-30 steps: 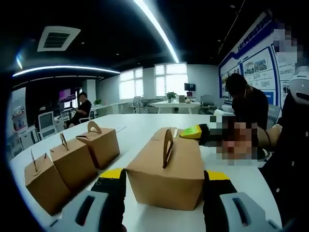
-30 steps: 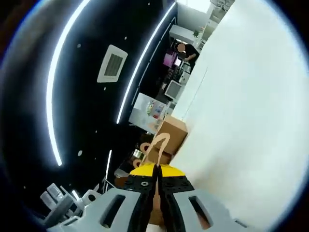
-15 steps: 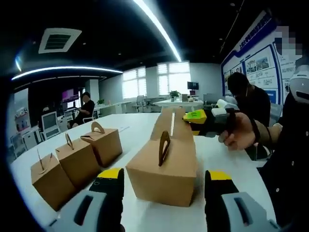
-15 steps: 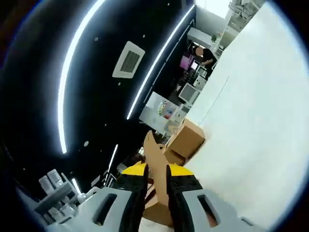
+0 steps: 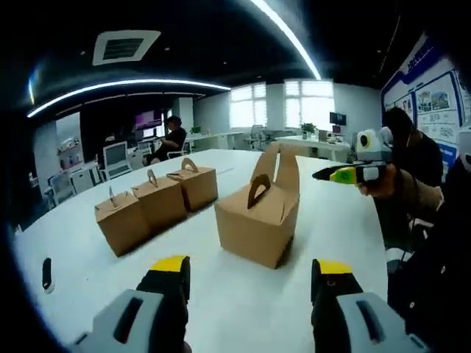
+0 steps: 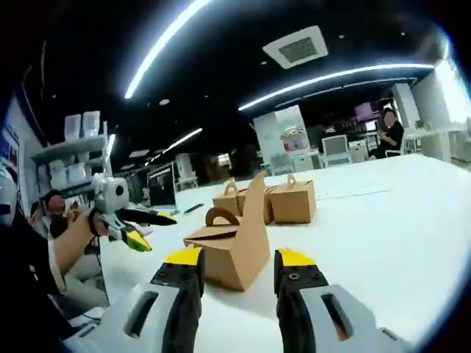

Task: Pick up one paper box from the group, open the paper box, and remove the item inside

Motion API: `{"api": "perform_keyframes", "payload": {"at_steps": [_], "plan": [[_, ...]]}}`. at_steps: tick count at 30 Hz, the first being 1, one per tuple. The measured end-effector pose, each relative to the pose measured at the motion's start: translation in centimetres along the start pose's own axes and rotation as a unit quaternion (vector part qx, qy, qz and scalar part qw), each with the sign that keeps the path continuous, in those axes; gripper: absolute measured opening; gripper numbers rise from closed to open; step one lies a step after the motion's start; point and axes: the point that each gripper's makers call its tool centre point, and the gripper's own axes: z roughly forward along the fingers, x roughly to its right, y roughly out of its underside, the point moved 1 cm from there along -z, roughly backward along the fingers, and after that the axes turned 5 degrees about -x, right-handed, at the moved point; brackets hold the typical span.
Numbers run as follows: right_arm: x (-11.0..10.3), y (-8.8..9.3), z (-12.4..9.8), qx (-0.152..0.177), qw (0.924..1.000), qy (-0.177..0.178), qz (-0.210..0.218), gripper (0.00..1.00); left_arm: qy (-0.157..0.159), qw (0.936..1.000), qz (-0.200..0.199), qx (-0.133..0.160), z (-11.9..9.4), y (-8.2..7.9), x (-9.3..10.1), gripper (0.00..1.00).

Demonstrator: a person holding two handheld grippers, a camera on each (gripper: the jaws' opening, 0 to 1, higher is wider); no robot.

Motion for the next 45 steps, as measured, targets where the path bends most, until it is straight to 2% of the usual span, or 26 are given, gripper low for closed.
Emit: {"api": "perform_keyframes", "payload": {"at_steps": [3,5,7,12,15,16,20,23,28,32,34,36,40,45], "plan": [[0.9,-0.1,-1.2,-0.030,0.9972,0.015,-0.067,0.43,-0.027,0.9996,0.001,-0.003,-1.7,0.6,-0.2,0.65],[1.2,0.2,-2.0,-0.054,0.9936,0.015,-0.098,0.45,-0.034,0.9994,-0.001,-0.005,-2.7,1.0,0.0,0.63],[1.3,0.7,-2.9,-0.073,0.9913,0.006,-0.110,0.47,-0.040,0.9991,-0.004,-0.010,-3.5,1.3,0.1,0.63],[1.4,2.0,-5.0,-0.097,0.9866,0.011,-0.130,0.48,-0.065,0.9978,-0.010,-0.007,-5.6,2.0,0.4,0.63],[1.3,3.1,-5.7,-0.113,0.9830,0.011,-0.144,0.48,-0.068,0.9976,-0.015,-0.002,-6.1,2.2,0.6,0.63],[1.2,3.7,-5.9,-0.126,0.9794,0.010,-0.157,0.48,-0.069,0.9974,-0.017,-0.007,-6.0,2.5,0.5,0.63],[0.9,3.7,-5.9,-0.127,0.9783,0.006,-0.164,0.50,-0.082,0.9963,-0.015,-0.023,-5.7,3.2,0.1,0.63],[0.8,3.1,-5.7,-0.116,0.9794,0.002,-0.165,0.50,-0.088,0.9956,-0.009,-0.029,-5.3,3.1,0.2,0.63],[0.4,2.2,-4.5,-0.105,0.9821,-0.011,-0.156,0.49,-0.098,0.9940,0.018,-0.044,-4.2,2.5,0.9,0.63],[-0.3,-0.2,-2.7,-0.071,0.9902,-0.035,-0.115,0.48,-0.095,0.9939,0.037,-0.043,-3.4,1.4,1.9,0.63],[-0.2,-1.3,-1.8,-0.061,0.9919,-0.037,-0.105,0.47,-0.091,0.9942,0.043,-0.038,-3.0,0.9,2.4,0.63],[0.2,-2.7,-0.5,-0.046,0.9942,-0.032,-0.091,0.46,-0.092,0.9936,0.054,-0.037,-2.7,0.4,2.9,0.63],[1.8,-5.5,2.7,-0.016,0.9979,0.005,-0.063,0.40,-0.093,0.9926,0.071,-0.035,-2.2,-0.3,3.7,0.63],[2.2,-7.0,6.7,0.000,0.9997,0.009,-0.022,0.37,-0.088,0.9921,0.082,-0.036,-1.7,-0.3,4.4,0.63]]}}
